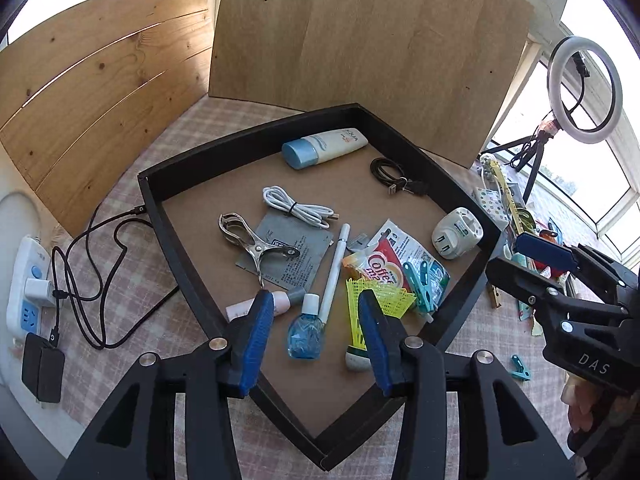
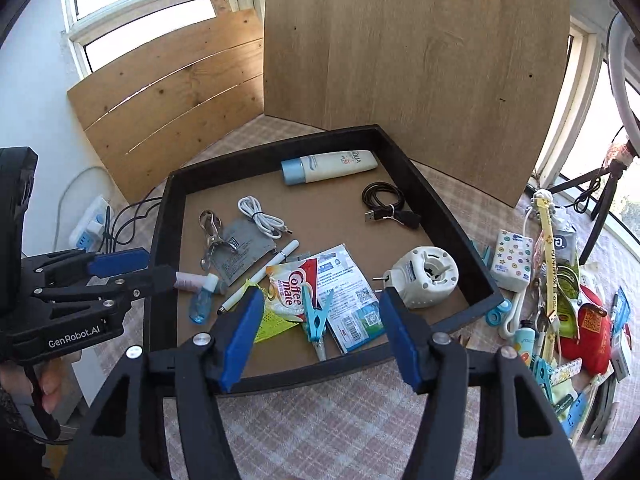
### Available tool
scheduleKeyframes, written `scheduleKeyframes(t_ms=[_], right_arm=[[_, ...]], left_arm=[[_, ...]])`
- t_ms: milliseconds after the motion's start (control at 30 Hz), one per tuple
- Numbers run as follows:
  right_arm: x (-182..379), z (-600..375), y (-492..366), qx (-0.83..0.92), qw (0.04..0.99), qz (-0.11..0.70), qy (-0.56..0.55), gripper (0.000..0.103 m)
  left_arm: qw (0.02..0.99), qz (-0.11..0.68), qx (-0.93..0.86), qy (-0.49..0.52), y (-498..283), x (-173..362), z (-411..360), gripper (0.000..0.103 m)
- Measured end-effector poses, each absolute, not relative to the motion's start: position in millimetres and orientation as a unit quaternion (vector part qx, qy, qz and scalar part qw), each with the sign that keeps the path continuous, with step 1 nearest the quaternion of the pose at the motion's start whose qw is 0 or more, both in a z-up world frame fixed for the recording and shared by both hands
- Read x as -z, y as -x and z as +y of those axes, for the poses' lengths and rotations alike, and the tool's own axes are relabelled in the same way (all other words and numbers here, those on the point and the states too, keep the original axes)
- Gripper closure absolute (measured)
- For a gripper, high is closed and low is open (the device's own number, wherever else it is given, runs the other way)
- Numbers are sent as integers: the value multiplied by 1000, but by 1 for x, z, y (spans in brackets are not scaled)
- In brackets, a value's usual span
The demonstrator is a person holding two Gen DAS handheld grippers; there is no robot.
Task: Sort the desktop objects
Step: 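Carry clothespin and eye-drop bottle into the black tray and open both tools, then move both open tools back over the pile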
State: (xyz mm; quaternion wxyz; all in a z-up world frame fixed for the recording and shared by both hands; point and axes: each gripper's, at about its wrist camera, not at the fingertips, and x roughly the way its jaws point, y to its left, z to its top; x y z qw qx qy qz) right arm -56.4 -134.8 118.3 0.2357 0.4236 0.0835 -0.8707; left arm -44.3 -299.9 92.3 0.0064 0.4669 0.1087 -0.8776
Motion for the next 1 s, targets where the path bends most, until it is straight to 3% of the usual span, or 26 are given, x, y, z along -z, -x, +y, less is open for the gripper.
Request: scheduleKeyframes(t_ms=[433, 1000], right_arm=[[-116, -76, 44, 878, 199, 47, -433, 44], [-90, 165, -20, 882, 6, -53, -469, 44]], left_arm=[[-41, 87, 879, -467, 48, -98, -256, 62], [-187, 26, 836, -515, 25, -69, -78, 60]])
